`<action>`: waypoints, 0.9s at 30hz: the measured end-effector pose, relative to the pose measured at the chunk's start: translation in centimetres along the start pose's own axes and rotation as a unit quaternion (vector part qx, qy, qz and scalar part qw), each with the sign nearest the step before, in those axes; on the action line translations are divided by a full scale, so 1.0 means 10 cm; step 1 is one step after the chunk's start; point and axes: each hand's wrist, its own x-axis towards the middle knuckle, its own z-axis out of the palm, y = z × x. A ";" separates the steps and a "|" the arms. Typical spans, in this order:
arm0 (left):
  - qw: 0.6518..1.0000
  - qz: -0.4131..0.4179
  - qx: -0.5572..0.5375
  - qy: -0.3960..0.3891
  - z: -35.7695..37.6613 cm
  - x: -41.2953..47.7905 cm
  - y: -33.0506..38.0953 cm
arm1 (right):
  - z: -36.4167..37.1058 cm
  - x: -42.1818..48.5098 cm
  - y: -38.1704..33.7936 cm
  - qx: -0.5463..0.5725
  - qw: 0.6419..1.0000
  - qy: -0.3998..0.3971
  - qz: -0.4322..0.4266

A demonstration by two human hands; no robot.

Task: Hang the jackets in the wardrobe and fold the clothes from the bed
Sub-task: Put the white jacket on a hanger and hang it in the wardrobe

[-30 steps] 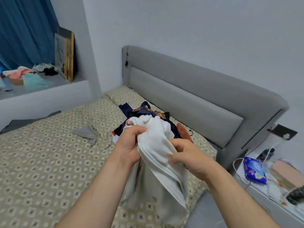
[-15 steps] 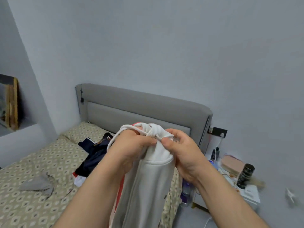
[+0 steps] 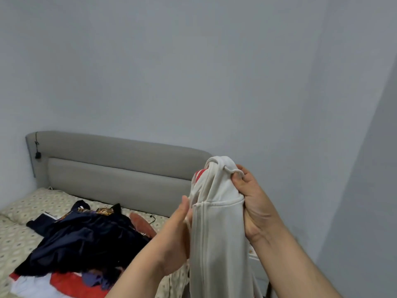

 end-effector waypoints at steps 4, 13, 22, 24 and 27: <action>0.991 0.079 0.087 -0.064 0.45 0.11 -0.08 | -0.33 -0.14 -0.36 0.022 0.998 0.035 -0.045; 0.984 0.147 0.090 -0.040 1.28 0.66 -0.25 | -0.79 -0.37 -0.93 -0.021 0.982 0.128 -0.136; 0.981 0.158 0.014 -0.113 1.91 0.88 -0.37 | -0.79 -0.68 -1.13 -0.048 0.935 0.245 -0.253; 0.977 0.144 0.017 -0.154 2.02 0.88 -0.43 | -0.81 -0.79 -1.14 -0.051 0.919 0.274 -0.278; 0.963 0.215 0.057 -0.151 2.13 0.79 -0.54 | -0.81 -1.04 -1.13 -0.052 0.900 0.302 -0.310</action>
